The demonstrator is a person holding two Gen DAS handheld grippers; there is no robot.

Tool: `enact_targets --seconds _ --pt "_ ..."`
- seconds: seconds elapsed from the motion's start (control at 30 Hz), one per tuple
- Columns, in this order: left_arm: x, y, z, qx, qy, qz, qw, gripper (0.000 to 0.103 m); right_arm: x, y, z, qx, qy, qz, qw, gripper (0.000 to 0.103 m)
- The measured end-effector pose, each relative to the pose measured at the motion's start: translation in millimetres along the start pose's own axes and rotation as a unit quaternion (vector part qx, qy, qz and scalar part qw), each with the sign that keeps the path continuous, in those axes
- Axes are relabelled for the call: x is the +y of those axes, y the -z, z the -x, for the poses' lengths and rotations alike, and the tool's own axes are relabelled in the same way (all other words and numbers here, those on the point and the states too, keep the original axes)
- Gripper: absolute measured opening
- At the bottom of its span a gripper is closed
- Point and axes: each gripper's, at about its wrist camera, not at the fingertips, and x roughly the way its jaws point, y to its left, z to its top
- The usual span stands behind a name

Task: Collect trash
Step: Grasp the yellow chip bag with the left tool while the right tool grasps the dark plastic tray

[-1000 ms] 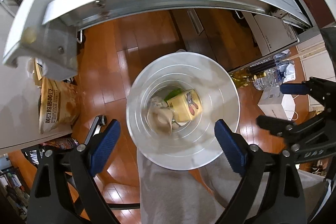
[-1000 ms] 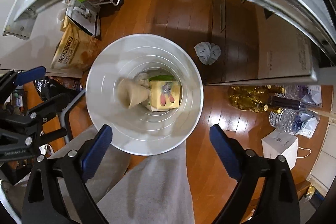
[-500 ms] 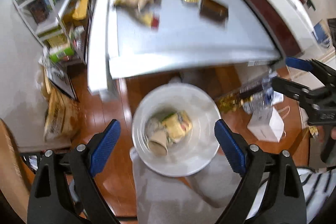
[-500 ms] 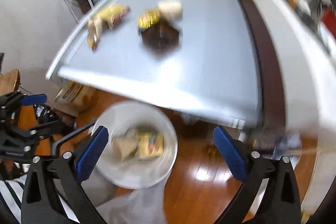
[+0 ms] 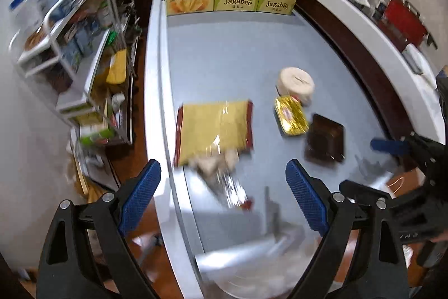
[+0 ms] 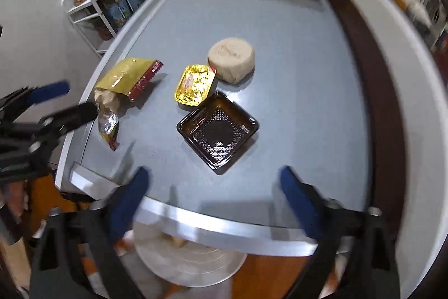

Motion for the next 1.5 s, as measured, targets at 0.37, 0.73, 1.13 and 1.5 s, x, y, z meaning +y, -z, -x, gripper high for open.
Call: enact_targets --seconds 0.37,0.73,1.13,1.5 --pt "6 -23 -56 0.06 0.017 -0.01 0.998 0.078 15 -29 -42 0.022 0.041 0.058 0.997 0.078" --pt "-5 -33 -46 0.046 0.049 -0.023 0.9975 0.084 5 -38 -35 0.032 0.008 0.065 0.997 0.083" --pt "8 -35 -67 0.079 0.064 -0.021 0.9946 0.092 13 -39 -42 0.032 0.012 0.143 0.989 0.096" --pt "-4 -28 -63 0.067 0.048 -0.052 0.9952 0.073 4 -35 -44 0.043 -0.029 0.139 0.989 0.059"
